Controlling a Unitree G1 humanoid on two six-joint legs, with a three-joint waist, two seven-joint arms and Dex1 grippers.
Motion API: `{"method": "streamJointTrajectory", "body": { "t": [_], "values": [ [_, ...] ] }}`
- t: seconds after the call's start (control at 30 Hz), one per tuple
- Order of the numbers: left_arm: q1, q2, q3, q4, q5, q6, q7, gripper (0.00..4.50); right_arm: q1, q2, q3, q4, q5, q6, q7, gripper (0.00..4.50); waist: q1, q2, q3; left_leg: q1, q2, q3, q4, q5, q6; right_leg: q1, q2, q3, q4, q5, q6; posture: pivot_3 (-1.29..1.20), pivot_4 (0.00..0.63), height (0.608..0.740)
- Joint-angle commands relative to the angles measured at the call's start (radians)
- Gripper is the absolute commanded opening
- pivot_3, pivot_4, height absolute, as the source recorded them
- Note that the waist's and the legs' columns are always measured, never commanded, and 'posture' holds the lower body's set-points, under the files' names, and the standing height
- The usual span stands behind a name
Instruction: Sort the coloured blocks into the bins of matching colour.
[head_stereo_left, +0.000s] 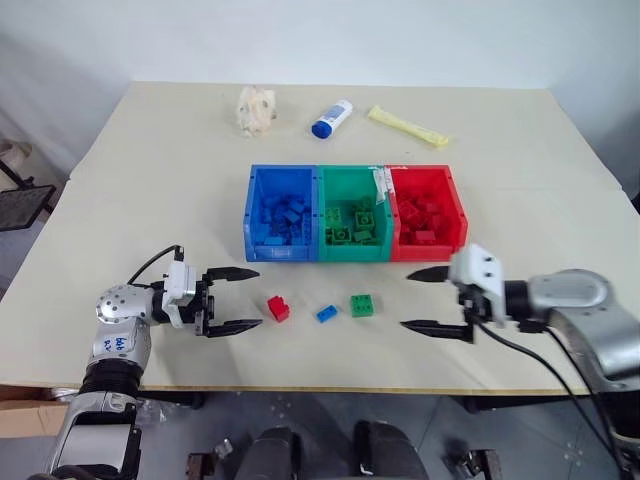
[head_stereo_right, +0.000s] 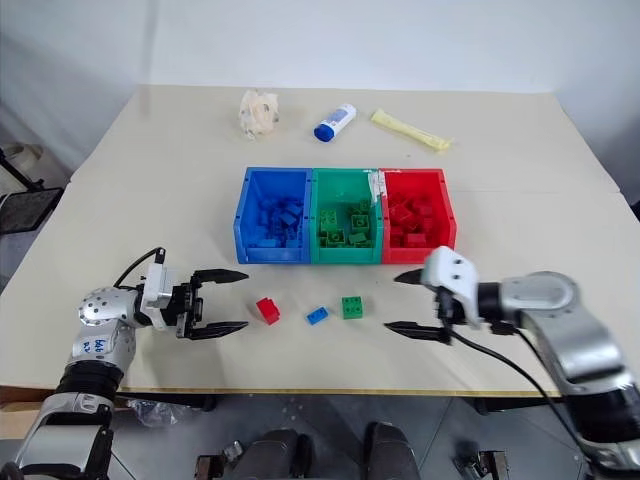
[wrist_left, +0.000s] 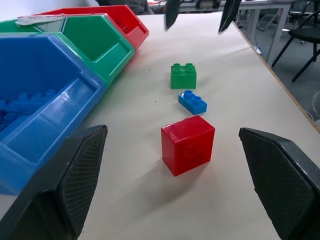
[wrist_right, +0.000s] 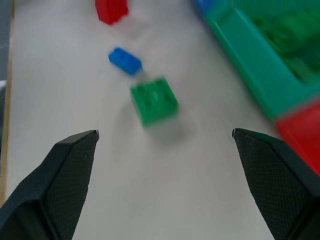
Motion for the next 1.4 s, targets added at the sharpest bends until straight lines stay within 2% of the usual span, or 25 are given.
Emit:
{"method": "streamJointTrajectory", "body": {
  "t": [0.03, 0.23, 0.27, 0.33, 0.57, 0.6, 0.8, 1.03, 1.07, 1.2, 1.3, 1.4],
  "values": [
    [0.019, 0.004, 0.005, -0.047, -0.018, 0.001, -0.073, 4.5, -0.055, 0.068, 0.079, 0.064, -0.064, -0.033, -0.034, 4.48, 0.001, 0.0, 0.0, 0.0, 0.0, 0.0, 0.0, 0.0, 0.0, 0.0, 0.0, 0.0, 0.0, 0.0, 0.0, 0.0, 0.15, 0.74],
    [0.043, 0.003, 0.009, -0.076, -0.021, 0.004, -0.059, 4.5, -0.099, 0.153, 0.176, 0.163, -0.151, -0.086, -0.05, 4.48, 0.001, 0.0, 0.0, 0.0, -0.001, -0.001, 0.0, 0.0, 0.0, 0.0, 0.0, -0.001, 0.001, 0.0, 0.0, 0.0, 0.15, 0.74],
    [0.047, 0.003, 0.01, -0.08, -0.021, 0.004, -0.057, 4.5, -0.101, 0.159, 0.178, 0.17, -0.156, -0.089, -0.051, 4.31, -0.001, 0.0, 0.0, 0.0, -0.001, -0.001, 0.0, 0.0, 0.0, 0.0, 0.0, -0.001, 0.001, 0.0, 0.0, 0.0, 0.15, 0.74],
    [0.055, 0.003, 0.012, -0.085, -0.022, 0.004, -0.054, 4.5, -0.103, 0.169, 0.172, 0.167, -0.144, -0.079, -0.05, 3.9, -0.008, 0.0, 0.0, 0.0, -0.001, -0.001, 0.0, 0.0, 0.0, 0.0, 0.0, -0.001, 0.001, 0.0, 0.0, 0.0, 0.15, 0.74],
    [0.066, -0.002, 0.013, -0.094, -0.021, 0.005, -0.045, 4.5, -0.091, 0.165, 0.137, 0.098, -0.118, -0.064, -0.054, 1.56, -0.011, 0.0, 0.0, 0.0, -0.001, -0.001, 0.0, 0.0, 0.0, 0.0, 0.0, -0.001, 0.001, 0.0, 0.0, 0.0, 0.15, 0.74],
    [0.067, -0.002, 0.013, -0.095, -0.021, 0.006, -0.045, 4.5, -0.09, 0.164, 0.131, 0.089, -0.114, -0.062, -0.054, 1.45, -0.011, 0.0, 0.0, 0.0, -0.001, -0.001, 0.0, 0.0, 0.0, 0.0, 0.0, -0.001, 0.001, 0.0, 0.0, 0.0, 0.15, 0.74],
    [0.06, -0.007, 0.012, -0.085, -0.019, 0.004, -0.048, 4.5, -0.199, 0.213, 0.029, 0.076, -0.043, -0.033, -0.109, 1.47, -0.014, 0.0, 0.0, 0.0, -0.001, -0.001, 0.0, 0.0, 0.0, 0.0, 0.0, -0.001, 0.001, 0.0, 0.0, 0.0, 0.15, 0.74],
    [0.043, -0.015, 0.011, -0.067, -0.012, -0.003, -0.051, 4.5, -0.438, 0.291, -0.018, 0.377, -0.126, -0.142, -0.236, 1.47, -0.016, 0.0, 0.0, 0.0, 0.0, 0.0, 0.0, 0.0, 0.0, -0.001, 0.0, 0.0, 0.002, 0.0, 0.0, 0.0, 0.15, 0.74],
    [0.043, -0.016, 0.011, -0.067, -0.012, -0.003, -0.051, 4.5, -0.445, 0.287, -0.009, 0.397, -0.137, -0.152, -0.23, 2.18, -0.014, 0.0, 0.0, 0.0, -0.001, -0.001, 0.0, 0.0, 0.0, -0.001, 0.0, -0.001, 0.002, 0.0, 0.0, 0.0, 0.15, 0.74],
    [0.046, -0.014, 0.014, -0.07, -0.013, -0.003, -0.049, 4.5, -0.451, 0.284, -0.005, 0.429, -0.15, -0.189, -0.222, 3.34, -0.016, 0.0, 0.0, -0.001, -0.003, -0.003, -0.001, 0.0, 0.0, -0.002, 0.0, -0.001, 0.003, 0.0, 0.0, 0.0, 0.15, 0.74],
    [0.052, -0.01, 0.016, -0.076, -0.016, -0.001, -0.049, 4.5, -0.44, 0.272, -0.015, 0.408, -0.139, -0.189, -0.208, 4.39, -0.02, 0.0, 0.0, -0.002, -0.003, -0.003, -0.001, 0.0, 0.0, -0.002, 0.0, -0.002, 0.003, 0.0, 0.0, 0.0, 0.15, 0.74],
    [0.055, -0.007, 0.018, -0.075, -0.016, -0.001, -0.052, 4.5, -0.406, 0.245, -0.027, 0.348, -0.117, -0.166, -0.178, 4.45, -0.019, 0.0, 0.0, -0.002, -0.002, -0.003, 0.0, 0.0, 0.0, -0.002, 0.0, -0.002, 0.003, 0.0, 0.0, 0.0, 0.15, 0.74]
  ]
}}
